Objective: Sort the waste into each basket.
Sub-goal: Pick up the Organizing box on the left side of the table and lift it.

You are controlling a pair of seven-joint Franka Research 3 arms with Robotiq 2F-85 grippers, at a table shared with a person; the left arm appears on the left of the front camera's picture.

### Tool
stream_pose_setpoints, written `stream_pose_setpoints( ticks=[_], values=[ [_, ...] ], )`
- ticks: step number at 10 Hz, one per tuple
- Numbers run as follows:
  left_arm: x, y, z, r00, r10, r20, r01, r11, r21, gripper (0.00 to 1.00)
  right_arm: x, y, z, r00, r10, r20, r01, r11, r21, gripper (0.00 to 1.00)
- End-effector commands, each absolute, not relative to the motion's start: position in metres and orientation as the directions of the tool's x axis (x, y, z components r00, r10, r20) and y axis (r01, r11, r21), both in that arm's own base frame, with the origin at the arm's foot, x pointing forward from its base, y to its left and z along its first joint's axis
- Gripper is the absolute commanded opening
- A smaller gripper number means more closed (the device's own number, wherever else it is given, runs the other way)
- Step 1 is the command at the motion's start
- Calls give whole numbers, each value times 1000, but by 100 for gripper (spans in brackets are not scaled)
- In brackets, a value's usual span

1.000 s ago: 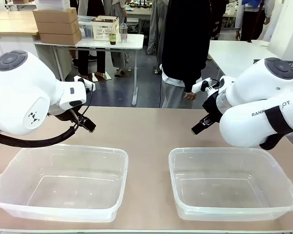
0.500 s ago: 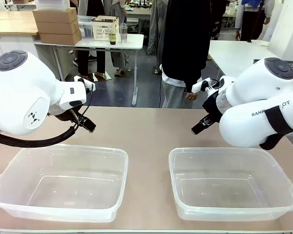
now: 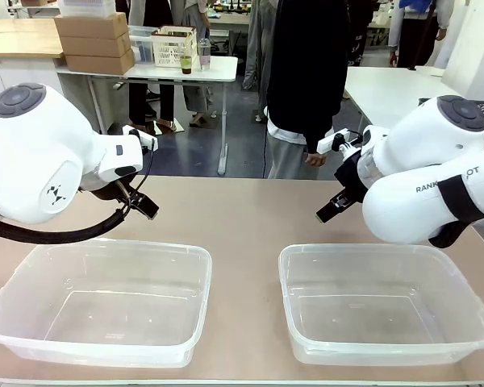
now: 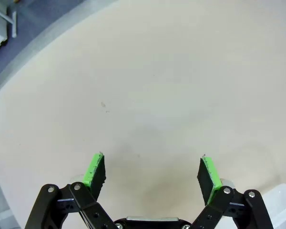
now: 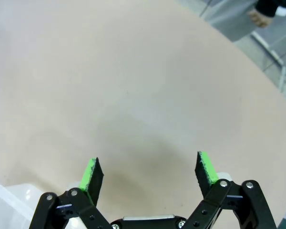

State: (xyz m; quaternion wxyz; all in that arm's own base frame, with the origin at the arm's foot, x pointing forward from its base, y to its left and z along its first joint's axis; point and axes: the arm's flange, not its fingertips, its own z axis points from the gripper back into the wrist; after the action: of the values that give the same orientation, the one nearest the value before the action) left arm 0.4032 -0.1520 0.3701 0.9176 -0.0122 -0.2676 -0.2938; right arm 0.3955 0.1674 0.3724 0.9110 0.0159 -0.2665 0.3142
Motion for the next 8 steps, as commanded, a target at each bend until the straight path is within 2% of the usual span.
stream_pose_setpoints(
  ticks=[1, 3, 5, 6, 7, 8],
  values=[
    [387, -150, 406, 706, -520, 481, 575, 817, 40, 100, 385, 156, 411, 750, 498, 435, -531, 846, -54, 100],
    [345, -141, 473, 770, -444, 457, 488, 872, 25, 100, 342, 122, 469, 817, 408, 408, -424, 904, -56, 100],
    [295, -127, 510, 726, -471, 500, 521, 852, 46, 100, 296, 102, 499, 765, 401, 504, -436, 898, -54, 100],
    [281, -123, 507, 627, -574, 527, 599, 787, 146, 100, 277, 101, 502, 707, 410, 577, -448, 890, -84, 100],
    [328, -139, 504, 734, -474, 487, 524, 851, 38, 100, 336, 113, 498, 786, 415, 458, -439, 897, -58, 100],
    [328, -139, 504, 734, -474, 487, 524, 851, 38, 100, 336, 113, 498, 786, 415, 458, -439, 897, -58, 100]
  ],
)
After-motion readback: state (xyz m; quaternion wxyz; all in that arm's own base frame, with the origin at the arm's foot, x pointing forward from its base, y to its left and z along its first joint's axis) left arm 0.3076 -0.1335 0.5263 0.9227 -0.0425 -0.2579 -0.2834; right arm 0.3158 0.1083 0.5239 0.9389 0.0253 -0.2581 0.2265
